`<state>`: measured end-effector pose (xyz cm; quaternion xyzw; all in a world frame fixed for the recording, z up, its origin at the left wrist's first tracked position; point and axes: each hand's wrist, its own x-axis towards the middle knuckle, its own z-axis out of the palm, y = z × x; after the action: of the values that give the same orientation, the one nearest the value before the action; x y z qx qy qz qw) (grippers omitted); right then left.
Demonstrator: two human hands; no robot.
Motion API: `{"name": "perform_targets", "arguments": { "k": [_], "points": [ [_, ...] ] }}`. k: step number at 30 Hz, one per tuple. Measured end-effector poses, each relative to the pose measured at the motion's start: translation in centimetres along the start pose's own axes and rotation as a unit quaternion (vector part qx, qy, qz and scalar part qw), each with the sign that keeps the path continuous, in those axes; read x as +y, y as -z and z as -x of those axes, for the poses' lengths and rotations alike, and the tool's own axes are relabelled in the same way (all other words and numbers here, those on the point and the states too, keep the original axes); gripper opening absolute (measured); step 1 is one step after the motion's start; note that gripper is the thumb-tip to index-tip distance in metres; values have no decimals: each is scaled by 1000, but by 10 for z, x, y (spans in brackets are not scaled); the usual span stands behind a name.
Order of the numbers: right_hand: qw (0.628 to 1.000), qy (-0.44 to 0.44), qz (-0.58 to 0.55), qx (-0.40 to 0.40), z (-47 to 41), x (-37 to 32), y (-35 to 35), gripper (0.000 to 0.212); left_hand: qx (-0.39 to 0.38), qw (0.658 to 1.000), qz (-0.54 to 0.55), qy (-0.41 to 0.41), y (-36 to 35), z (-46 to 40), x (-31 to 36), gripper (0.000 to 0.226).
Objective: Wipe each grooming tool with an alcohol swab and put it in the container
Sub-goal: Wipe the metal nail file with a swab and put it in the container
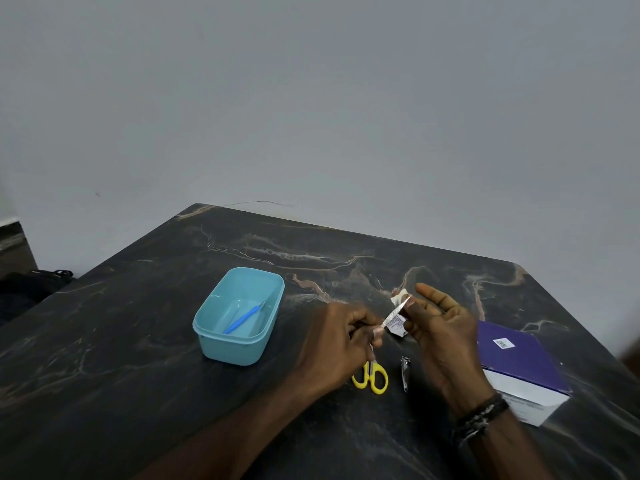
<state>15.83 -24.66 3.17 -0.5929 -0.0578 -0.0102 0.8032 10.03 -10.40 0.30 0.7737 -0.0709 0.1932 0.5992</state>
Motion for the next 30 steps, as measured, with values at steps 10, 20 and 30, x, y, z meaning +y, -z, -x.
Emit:
{"name": "perform_targets", "arguments": {
  "k": [10, 20, 30],
  "points": [
    [999, -9, 32, -24, 7, 7, -9, 27, 181, 979, 95, 13, 10, -7, 6, 13],
    [993, -11, 76, -94, 16, 5, -17, 26, 241, 955, 175, 20, 12, -9, 16, 20],
    [973, -53, 104, -200, 26, -3, -22, 46, 245, 945, 201, 80, 17, -14, 18, 20]
  ]
}}
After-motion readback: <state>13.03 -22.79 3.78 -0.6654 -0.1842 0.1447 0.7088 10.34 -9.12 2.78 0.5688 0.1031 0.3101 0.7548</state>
